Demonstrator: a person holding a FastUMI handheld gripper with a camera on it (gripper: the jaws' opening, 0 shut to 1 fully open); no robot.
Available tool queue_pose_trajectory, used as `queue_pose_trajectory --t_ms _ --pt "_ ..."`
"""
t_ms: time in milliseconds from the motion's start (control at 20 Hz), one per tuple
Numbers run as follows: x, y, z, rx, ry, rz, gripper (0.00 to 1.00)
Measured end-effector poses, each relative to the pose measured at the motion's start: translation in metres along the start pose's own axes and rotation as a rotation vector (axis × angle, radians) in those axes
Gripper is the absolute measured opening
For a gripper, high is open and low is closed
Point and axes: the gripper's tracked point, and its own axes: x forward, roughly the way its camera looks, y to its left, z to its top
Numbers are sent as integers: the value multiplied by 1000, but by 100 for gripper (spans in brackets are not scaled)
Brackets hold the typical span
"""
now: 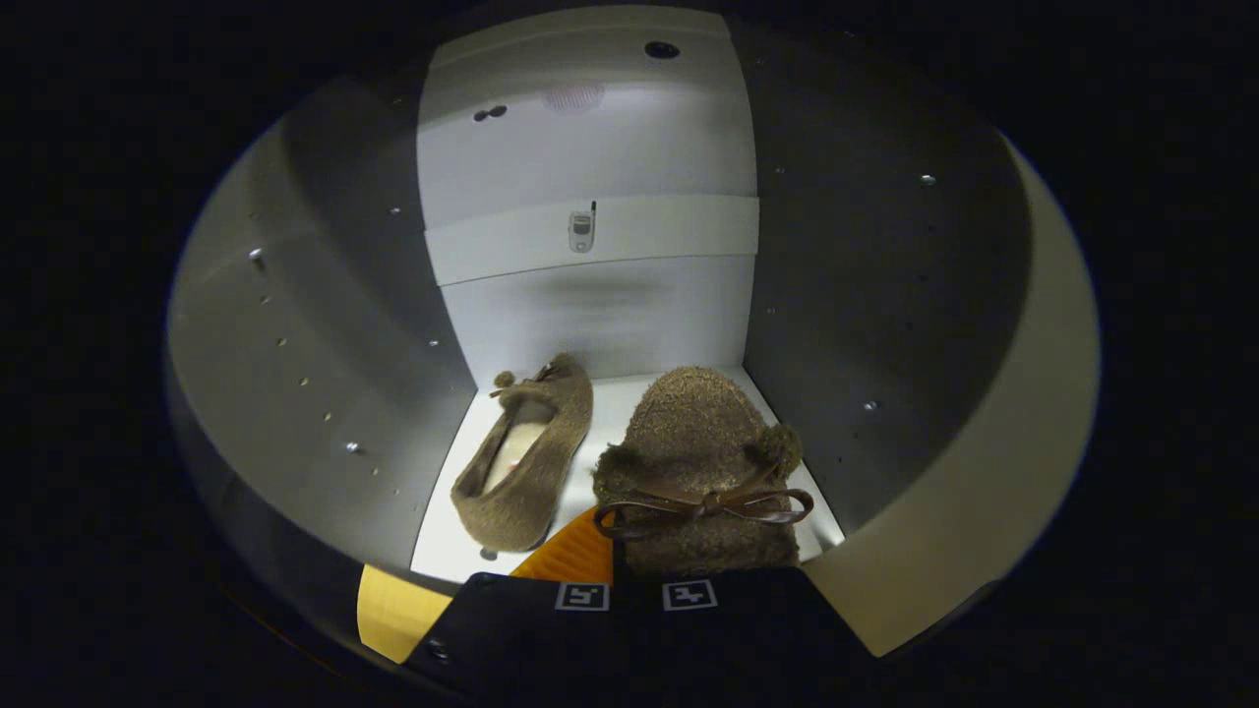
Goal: Open the shoe cabinet door, grab the shoes and put them into the shoe cabinet, then close the shoe cabinet door.
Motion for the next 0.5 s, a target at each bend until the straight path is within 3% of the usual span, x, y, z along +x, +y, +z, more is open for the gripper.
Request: queue_pose_trajectory --t_ms 500 --pt "105 3 29 1 87 4 5"
